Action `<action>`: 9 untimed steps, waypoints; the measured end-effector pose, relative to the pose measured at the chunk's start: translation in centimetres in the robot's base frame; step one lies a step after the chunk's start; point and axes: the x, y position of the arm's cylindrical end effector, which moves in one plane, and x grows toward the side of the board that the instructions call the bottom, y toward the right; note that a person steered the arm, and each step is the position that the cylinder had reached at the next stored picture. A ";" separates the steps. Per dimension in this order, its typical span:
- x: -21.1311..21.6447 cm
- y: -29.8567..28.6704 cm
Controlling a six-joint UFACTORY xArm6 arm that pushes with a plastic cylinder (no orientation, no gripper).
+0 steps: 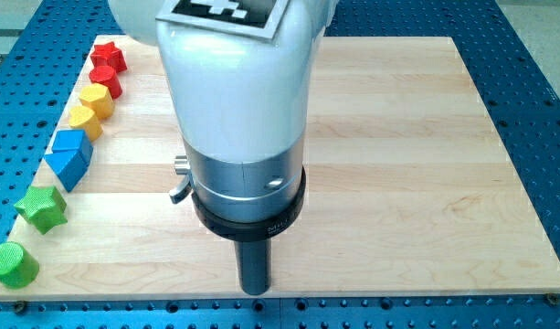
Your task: Move your arm towards the top left of the board
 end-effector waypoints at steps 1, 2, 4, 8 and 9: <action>-2.1 2.1; -9.8 4.5; -20.2 6.8; -36.4 -2.9; -37.8 -7.9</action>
